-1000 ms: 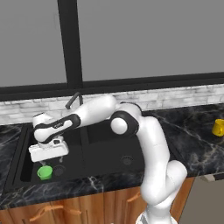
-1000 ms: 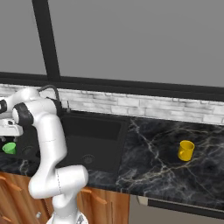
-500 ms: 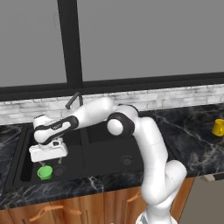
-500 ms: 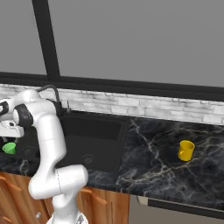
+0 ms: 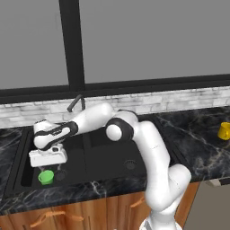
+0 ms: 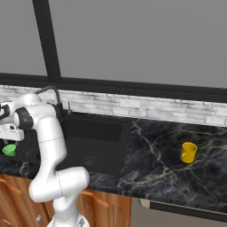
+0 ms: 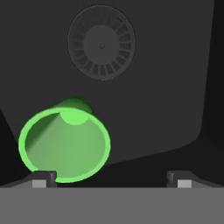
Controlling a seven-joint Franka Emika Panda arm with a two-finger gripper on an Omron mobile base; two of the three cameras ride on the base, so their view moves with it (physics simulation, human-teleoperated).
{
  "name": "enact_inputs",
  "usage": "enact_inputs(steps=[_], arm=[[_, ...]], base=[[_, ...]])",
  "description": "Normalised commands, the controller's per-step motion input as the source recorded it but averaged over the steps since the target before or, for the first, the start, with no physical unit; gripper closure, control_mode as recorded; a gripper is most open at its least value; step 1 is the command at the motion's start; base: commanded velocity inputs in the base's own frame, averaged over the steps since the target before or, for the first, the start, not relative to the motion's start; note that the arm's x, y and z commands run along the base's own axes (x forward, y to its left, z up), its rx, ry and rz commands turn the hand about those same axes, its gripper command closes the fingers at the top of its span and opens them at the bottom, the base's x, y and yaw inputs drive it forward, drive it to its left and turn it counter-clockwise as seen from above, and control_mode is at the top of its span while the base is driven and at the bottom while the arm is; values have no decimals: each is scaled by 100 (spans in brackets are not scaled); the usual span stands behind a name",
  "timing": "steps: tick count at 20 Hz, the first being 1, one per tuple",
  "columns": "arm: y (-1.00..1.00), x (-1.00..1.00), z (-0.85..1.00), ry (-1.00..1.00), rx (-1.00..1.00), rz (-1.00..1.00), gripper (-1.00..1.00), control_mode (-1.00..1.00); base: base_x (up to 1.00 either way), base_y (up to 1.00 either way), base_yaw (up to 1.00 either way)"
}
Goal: Move any existing items from the left basin to the right basin for drying. Then move the mug from the counter to the left basin of the sink for washing.
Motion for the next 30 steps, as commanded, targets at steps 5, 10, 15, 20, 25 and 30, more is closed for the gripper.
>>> enact_inputs(steps=[5, 10, 15, 20, 25, 30], arm=[[14, 9, -17, -1, -3, -2, -100, -100], [10, 13, -13, -3, -3, 0, -100, -100], [4, 11, -9, -1, -1, 0, -100, -100], [-2, -9, -1, 0, 0, 0, -100, -100], [-10, -16, -2, -3, 0, 0, -100, -100], [-19, -11, -11, -3, 0, 0, -100, -100]], base=[[0, 0, 0], [0, 0, 0], [0, 0, 0], [0, 0, 0], [0, 0, 0], [0, 0, 0]])
